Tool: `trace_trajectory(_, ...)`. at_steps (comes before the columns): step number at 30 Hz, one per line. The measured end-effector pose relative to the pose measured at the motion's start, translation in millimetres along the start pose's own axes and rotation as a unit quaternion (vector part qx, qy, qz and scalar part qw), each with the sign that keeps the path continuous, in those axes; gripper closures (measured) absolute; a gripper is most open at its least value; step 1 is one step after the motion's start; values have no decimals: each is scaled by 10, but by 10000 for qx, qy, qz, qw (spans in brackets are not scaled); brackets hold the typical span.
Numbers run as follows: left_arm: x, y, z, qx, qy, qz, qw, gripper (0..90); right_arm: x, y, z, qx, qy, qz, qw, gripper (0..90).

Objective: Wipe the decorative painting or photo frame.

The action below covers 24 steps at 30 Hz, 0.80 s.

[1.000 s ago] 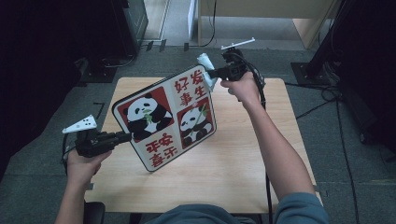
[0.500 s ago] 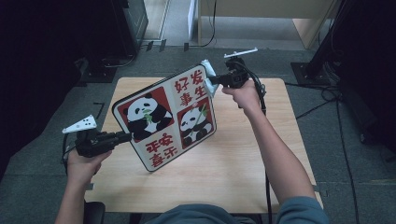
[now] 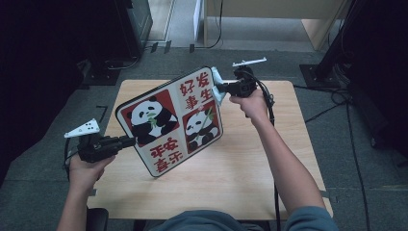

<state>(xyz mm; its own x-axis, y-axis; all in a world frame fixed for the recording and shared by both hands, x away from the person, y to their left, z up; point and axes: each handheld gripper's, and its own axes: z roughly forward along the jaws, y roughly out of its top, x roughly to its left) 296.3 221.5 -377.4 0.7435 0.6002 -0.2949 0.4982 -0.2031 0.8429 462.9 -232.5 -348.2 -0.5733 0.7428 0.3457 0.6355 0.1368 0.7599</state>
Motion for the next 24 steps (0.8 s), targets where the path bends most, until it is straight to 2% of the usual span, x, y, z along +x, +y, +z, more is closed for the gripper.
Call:
trace_trajectory(1,0,-1,-1,0,1,0,10000,794,1,-8,3,11,-2,54,10000,810)
trace_trajectory(13,-3,-5,-2,-13,7,-1,10000,793,-44,-163,38,-98,32,40,9999,810)
trace_trajectory(21,-2,-9,-6,-19,-8,0,10000,793,-66,-266,54,-135,40,161,9998,810)
trace_trajectory(24,-3,-9,-6,-15,-5,2,10000,793,-69,-310,64,-162,-4,87,9998,810)
